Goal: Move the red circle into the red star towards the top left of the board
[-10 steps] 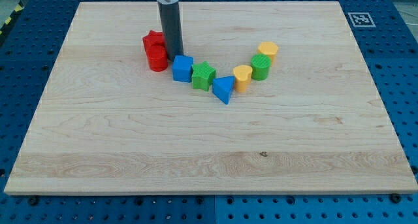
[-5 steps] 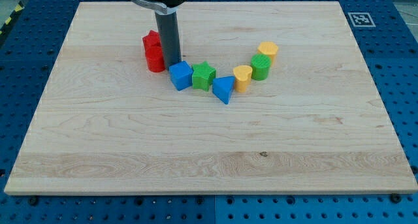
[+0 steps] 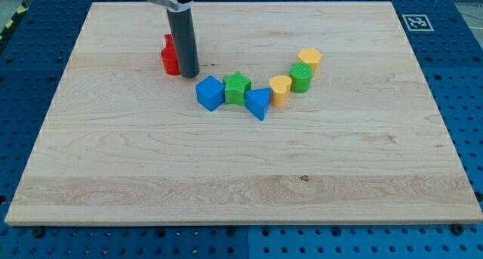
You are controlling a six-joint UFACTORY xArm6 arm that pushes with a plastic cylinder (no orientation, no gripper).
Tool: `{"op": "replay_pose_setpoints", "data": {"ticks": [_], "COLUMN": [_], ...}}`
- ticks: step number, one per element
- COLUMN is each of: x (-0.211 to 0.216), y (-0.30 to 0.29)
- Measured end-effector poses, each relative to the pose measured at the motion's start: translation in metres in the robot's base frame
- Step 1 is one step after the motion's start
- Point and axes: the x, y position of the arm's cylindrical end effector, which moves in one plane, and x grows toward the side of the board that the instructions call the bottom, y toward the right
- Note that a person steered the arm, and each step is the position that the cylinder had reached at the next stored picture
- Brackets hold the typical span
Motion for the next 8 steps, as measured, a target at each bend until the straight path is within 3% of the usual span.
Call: {"op": "replay_pose_setpoints", "data": {"ticks": [6, 8], "x": [-0.012, 0.002], "y": [-0.008, 0.016]}}
